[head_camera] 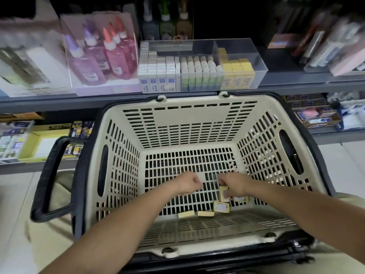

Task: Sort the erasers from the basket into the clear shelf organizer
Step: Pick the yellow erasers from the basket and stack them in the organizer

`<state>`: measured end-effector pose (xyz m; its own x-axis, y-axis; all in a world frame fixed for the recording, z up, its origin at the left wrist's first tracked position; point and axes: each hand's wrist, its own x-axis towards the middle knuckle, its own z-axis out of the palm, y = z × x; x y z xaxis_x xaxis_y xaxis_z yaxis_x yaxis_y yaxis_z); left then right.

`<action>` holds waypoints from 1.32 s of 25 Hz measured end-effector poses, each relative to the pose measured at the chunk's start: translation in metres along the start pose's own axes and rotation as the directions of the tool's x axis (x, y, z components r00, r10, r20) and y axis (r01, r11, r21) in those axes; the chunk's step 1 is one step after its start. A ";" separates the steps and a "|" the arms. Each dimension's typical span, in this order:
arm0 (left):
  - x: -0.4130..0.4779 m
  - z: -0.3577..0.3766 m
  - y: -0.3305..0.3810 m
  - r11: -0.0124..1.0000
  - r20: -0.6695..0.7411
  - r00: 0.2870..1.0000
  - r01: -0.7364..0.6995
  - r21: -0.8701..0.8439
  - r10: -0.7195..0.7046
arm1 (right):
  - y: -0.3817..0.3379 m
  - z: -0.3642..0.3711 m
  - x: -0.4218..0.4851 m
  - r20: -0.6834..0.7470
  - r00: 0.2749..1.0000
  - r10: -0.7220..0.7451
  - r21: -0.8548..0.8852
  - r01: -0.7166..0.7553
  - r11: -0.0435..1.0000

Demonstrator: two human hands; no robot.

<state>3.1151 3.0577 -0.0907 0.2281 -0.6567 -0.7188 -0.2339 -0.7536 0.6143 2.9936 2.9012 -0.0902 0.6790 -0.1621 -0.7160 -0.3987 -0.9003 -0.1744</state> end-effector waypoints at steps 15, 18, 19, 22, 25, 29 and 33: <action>0.004 0.000 0.002 0.903 0.011 0.995 0.096 -0.419 -0.101 | 0.010 -0.016 -0.009 0.134 0.989 0.070 -0.242 -0.036 0.970; 0.004 -0.002 0.002 0.890 0.028 0.992 0.121 -0.439 -0.121 | 0.010 -0.002 -0.007 0.163 0.985 0.048 -0.364 0.015 0.931; 0.004 -0.003 0.001 0.889 0.032 0.992 0.122 -0.441 -0.121 | 0.011 -0.003 -0.007 0.157 0.987 0.035 -0.371 0.026 0.928; 0.006 -0.005 0.001 0.872 0.031 0.993 0.117 -0.475 -0.117 | 0.012 -0.009 -0.001 0.120 0.992 0.037 -0.254 -0.006 0.967; 0.007 -0.005 0.000 0.857 0.025 0.992 0.119 -0.501 -0.123 | 0.012 -0.012 -0.003 0.140 0.989 0.040 -0.148 -0.019 0.989; 0.008 -0.004 -0.002 0.866 0.025 0.993 0.116 -0.487 -0.119 | 0.010 -0.003 -0.005 0.167 0.985 0.054 -0.430 0.024 0.903; 0.008 -0.006 0.000 0.859 -0.012 0.995 0.079 -0.506 -0.099 | 0.003 -0.023 -0.002 0.053 0.999 -0.005 0.196 -0.005 0.981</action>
<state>3.1226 3.0526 -0.0945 0.2619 -0.5791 -0.7721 0.2958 -0.7133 0.6354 3.0051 2.8896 -0.0734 0.6474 -0.1356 -0.7500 -0.5155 -0.8027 -0.2999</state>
